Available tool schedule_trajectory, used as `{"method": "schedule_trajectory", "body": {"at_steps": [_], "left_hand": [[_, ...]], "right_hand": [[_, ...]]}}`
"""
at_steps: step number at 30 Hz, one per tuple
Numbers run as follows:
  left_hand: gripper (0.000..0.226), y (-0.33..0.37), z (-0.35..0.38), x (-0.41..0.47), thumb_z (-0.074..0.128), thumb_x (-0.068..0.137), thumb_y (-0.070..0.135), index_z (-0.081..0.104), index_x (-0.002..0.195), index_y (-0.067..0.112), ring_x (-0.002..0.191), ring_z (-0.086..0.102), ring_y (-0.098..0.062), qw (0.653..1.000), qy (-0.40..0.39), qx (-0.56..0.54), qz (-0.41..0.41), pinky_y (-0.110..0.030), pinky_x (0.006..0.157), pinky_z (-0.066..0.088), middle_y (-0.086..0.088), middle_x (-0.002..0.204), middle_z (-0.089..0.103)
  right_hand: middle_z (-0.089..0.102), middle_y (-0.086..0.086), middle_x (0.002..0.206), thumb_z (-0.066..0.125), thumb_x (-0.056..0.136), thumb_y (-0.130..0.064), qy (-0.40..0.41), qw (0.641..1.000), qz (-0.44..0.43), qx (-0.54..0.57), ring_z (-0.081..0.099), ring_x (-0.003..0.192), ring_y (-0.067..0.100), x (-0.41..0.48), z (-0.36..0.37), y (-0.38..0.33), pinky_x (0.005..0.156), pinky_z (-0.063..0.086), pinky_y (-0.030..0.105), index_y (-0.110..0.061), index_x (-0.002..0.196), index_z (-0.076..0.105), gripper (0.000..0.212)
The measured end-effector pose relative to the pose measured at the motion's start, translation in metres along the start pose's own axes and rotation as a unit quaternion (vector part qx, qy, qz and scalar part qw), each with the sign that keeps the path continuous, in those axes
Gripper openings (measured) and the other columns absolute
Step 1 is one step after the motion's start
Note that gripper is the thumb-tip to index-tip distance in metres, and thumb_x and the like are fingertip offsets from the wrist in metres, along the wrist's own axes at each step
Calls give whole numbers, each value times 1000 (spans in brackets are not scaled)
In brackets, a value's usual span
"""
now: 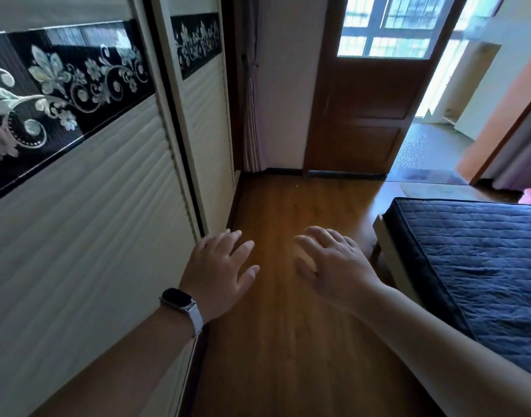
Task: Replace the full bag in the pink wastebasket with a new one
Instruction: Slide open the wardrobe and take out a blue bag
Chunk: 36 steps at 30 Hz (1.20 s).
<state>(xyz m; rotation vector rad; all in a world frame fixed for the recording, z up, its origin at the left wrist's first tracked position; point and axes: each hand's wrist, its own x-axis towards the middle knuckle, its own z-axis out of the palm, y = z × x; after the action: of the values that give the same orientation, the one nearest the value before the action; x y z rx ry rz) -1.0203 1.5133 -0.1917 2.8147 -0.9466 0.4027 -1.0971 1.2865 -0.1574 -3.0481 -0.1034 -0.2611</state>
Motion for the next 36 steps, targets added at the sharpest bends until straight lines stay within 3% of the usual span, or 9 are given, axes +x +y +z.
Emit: {"method": "schedule_trajectory", "body": {"at_steps": [9,18,23,31,36], "left_hand": [[51,-67,13,67,40,90,53,58,124,20,123,52,-29,1000,-2,0,-18,-50,101,42,-10,131,58],[51,-119,31,158,42,89,50,61,123,18,123,52,-31,996,-9,51,-66,-52,101,42,-11,130,59],[51,-141,35,235,42,89,50,60,126,19,119,55,-29,991,4,63,-118,-49,97,45,-10,129,60],[52,-154,60,352,42,89,49,61,124,16,117,56,-31,985,19,89,-145,-48,96,45,-13,125,62],[52,-178,67,384,40,91,50,60,126,17,120,53,-31,978,13,86,-188,-49,99,43,-11,130,59]], "right_hand": [[49,-8,134,35,91,-56,-16,1000,-2,14,49,123,19,99,26,8,98,41,38,-36,129,43,44],[37,-7,146,15,86,-62,-30,994,-65,77,34,136,18,228,53,47,110,29,39,-36,138,38,62],[34,-9,149,28,97,-55,-25,989,-101,106,28,139,14,317,54,80,113,23,37,-36,142,35,49],[30,-9,152,25,98,-56,-37,982,-157,102,24,141,15,443,59,151,113,20,35,-37,143,31,50],[30,-9,151,23,97,-57,-52,973,-194,114,25,140,15,505,76,155,113,19,36,-37,143,29,50]]}}
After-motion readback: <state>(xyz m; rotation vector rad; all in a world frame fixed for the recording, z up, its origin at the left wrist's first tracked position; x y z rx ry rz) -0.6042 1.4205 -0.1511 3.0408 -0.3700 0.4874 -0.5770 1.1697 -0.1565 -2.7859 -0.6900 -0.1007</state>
